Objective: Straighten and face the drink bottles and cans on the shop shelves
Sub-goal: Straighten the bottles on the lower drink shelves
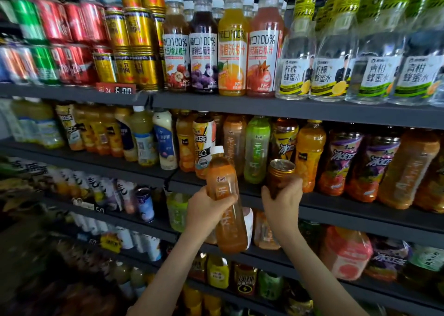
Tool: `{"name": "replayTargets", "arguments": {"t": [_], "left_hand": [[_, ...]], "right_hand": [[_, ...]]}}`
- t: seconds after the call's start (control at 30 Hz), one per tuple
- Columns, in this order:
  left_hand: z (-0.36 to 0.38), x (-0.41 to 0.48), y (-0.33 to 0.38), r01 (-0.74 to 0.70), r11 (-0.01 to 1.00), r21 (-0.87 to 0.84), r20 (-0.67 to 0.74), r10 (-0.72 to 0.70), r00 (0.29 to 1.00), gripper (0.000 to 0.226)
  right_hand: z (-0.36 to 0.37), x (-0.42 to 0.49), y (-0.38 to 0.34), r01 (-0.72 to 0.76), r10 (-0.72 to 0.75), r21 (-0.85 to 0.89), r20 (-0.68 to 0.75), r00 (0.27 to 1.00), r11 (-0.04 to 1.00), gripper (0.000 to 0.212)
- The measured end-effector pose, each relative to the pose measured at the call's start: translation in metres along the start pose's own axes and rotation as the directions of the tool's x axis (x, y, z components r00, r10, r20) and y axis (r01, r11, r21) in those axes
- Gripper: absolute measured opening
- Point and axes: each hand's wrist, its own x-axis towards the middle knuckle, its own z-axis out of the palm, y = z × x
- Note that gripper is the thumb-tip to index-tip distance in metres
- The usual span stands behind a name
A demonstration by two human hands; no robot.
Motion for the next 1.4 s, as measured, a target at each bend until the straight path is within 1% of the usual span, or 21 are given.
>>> {"name": "replayTargets", "arguments": {"t": [0.1,0.23,0.33,0.43,0.57,0.67,0.77,0.87,0.97,1.0,1.07,1.13,1.2,1.27,1.4], "left_hand": [[-0.002,0.004,-0.005,0.008,1.0,-0.016,-0.02,-0.008,1.0,0.021],[-0.002,0.007,-0.007,0.02,1.0,-0.022,-0.024,-0.02,0.999,0.027],[-0.004,0.002,-0.005,0.031,0.999,-0.042,-0.034,-0.032,0.999,0.03],[-0.013,0.003,0.001,0.05,0.998,-0.039,-0.075,-0.053,0.996,0.025],[-0.033,0.018,0.003,0.035,0.998,-0.057,-0.133,-0.042,0.99,0.024],[-0.053,0.031,-0.007,0.036,0.999,-0.035,-0.145,-0.041,0.989,0.023],[-0.076,0.049,-0.015,0.025,0.999,-0.034,-0.129,-0.029,0.991,0.02],[-0.102,0.073,-0.018,-0.003,1.0,-0.004,-0.088,0.003,0.996,0.02],[-0.128,0.092,-0.023,-0.052,0.998,0.024,-0.038,0.053,0.998,0.018],[-0.135,0.098,-0.026,-0.06,0.998,0.032,-0.025,0.061,0.998,0.017],[-0.15,0.108,-0.03,-0.076,0.996,0.045,-0.001,0.076,0.997,0.019],[-0.16,0.115,-0.035,-0.087,0.995,0.054,0.017,0.086,0.996,0.024],[-0.167,0.12,-0.041,-0.112,0.993,0.048,0.035,0.111,0.993,0.024],[-0.169,0.122,-0.045,-0.161,0.986,0.043,0.046,0.159,0.986,0.024],[-0.158,0.122,-0.045,-0.259,0.966,-0.008,0.042,0.26,0.965,0.036]], "right_hand": [[0.005,-0.004,-0.004,0.012,-0.018,0.062,0.098,0.995,0.998,0.042],[0.007,-0.005,-0.01,-0.08,0.04,0.138,0.269,0.962,0.987,0.04],[0.009,-0.003,-0.008,-0.108,0.064,0.102,0.364,0.929,0.989,0.037],[0.015,0.003,-0.008,-0.1,0.065,0.065,0.41,0.91,0.993,0.034],[0.033,0.013,-0.01,-0.115,0.06,0.096,0.449,0.892,0.989,0.035],[0.057,0.009,-0.015,-0.158,0.101,0.086,0.46,0.882,0.984,0.038],[0.091,0.012,-0.027,-0.162,0.11,0.086,0.432,0.895,0.983,0.05],[0.13,0.026,-0.042,-0.137,0.104,0.071,0.348,0.932,0.988,0.064],[0.163,0.041,-0.062,-0.188,0.153,0.121,0.252,0.955,0.975,0.078],[0.173,0.046,-0.065,-0.202,0.168,0.134,0.226,0.96,0.97,0.08],[0.187,0.051,-0.068,-0.211,0.192,0.093,0.182,0.964,0.973,0.071],[0.194,0.051,-0.068,-0.212,0.212,-0.02,0.147,0.966,0.977,0.059],[0.194,0.046,-0.07,-0.197,0.206,-0.082,0.118,0.972,0.977,0.055],[0.188,0.037,-0.074,-0.169,0.177,-0.099,0.086,0.98,0.981,0.053],[0.167,0.014,-0.079,-0.136,0.141,-0.068,0.065,0.988,0.988,0.051]]}}
